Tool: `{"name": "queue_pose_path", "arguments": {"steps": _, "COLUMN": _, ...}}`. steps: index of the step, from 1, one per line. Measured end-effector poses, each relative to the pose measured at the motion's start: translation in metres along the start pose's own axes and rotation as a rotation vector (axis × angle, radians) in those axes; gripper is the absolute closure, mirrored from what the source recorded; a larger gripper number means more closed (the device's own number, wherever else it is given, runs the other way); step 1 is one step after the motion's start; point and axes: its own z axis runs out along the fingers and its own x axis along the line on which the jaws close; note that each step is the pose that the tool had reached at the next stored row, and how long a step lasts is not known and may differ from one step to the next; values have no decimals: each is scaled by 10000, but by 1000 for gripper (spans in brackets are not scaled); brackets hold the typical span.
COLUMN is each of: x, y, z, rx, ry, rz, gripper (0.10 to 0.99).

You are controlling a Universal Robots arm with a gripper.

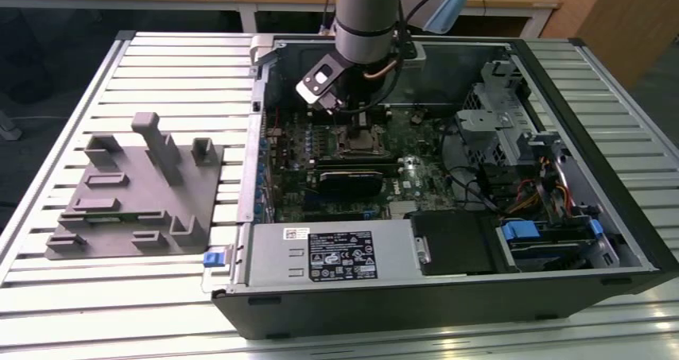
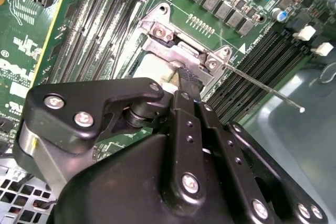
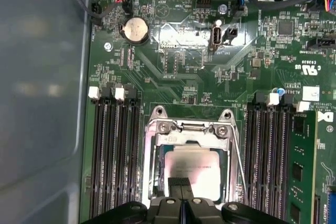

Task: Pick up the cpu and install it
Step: 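Close the cpu cover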

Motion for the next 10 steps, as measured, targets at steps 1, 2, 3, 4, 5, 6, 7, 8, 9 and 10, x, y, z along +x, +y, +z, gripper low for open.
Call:
{"name": "queue_pose_path", "arguments": {"steps": 1, "x": 0, "y": -11, "z": -1, "rx": 1, "ry": -2, "rz": -3, "gripper": 980}}
{"name": "queue_pose_path", "arguments": {"steps": 2, "x": 0, "y": -24, "z": -1, "rx": 2, "ry": -3, "rz": -10, "gripper": 980}}
{"name": "queue_pose_path", "arguments": {"steps": 3, "x": 1, "y": -39, "z": -1, "rx": 2, "ry": -2, "rz": -19, "gripper": 980}}
{"name": "queue_pose_path", "arguments": {"steps": 4, "x": 1, "y": -51, "z": -1, "rx": 3, "ry": -2, "rz": -26, "gripper": 980}}
{"name": "queue_pose_path", "arguments": {"steps": 5, "x": 1, "y": -56, "z": 0, "rx": 3, "ry": -2, "rz": -30, "gripper": 980}}
{"name": "queue_pose_path", "arguments": {"steps": 6, "x": 1, "y": -57, "z": 3, "rx": 3, "ry": -2, "rz": -32, "gripper": 980}}
{"name": "queue_pose_path", "arguments": {"steps": 7, "x": 1, "y": -57, "z": 7, "rx": 4, "ry": -2, "rz": -33, "gripper": 980}}
{"name": "queue_pose_path", "arguments": {"steps": 8, "x": 0, "y": -57, "z": 12, "rx": 4, "ry": -3, "rz": -34, "gripper": 980}}
{"name": "queue_pose_path", "arguments": {"steps": 9, "x": 0, "y": -57, "z": 19, "rx": 4, "ry": -2, "rz": -35, "gripper": 980}}
{"name": "queue_pose_path", "arguments": {"steps": 10, "x": -1, "y": -57, "z": 25, "rx": 4, "ry": -2, "rz": -35, "gripper": 980}}
